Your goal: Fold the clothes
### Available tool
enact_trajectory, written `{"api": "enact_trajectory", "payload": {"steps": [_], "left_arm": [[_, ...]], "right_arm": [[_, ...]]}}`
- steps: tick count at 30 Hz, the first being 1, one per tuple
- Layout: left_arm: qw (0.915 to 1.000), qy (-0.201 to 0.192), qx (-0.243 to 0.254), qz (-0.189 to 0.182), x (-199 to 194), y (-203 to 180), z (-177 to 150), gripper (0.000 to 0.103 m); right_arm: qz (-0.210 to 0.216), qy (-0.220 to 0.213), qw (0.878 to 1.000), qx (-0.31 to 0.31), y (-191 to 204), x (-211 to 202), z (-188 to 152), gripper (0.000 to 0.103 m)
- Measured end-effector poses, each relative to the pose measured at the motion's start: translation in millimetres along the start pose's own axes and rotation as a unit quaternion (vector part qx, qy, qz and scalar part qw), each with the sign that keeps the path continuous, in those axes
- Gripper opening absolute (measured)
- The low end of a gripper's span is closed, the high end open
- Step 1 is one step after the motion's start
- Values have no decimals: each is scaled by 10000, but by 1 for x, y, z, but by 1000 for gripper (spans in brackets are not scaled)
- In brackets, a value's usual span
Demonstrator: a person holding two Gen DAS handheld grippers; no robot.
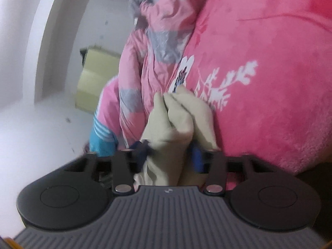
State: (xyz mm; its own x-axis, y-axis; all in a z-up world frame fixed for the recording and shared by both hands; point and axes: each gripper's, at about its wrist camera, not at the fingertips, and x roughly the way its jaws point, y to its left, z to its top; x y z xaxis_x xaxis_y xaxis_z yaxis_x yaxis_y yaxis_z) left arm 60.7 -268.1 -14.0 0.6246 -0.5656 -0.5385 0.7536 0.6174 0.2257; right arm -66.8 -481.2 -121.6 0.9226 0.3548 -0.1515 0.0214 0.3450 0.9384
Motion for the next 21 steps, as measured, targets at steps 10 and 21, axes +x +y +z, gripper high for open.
{"api": "enact_trajectory", "payload": {"steps": [10,21], "left_arm": [[9985,168,-437,-270,9,14,-2,79],[9972,-33,-741,109,12,38,12,77]], "right_arm": [[-56,176,9983,-553,12,2,-5,48],[-296,34,9870,-1581,35,11,-16,15]]}}
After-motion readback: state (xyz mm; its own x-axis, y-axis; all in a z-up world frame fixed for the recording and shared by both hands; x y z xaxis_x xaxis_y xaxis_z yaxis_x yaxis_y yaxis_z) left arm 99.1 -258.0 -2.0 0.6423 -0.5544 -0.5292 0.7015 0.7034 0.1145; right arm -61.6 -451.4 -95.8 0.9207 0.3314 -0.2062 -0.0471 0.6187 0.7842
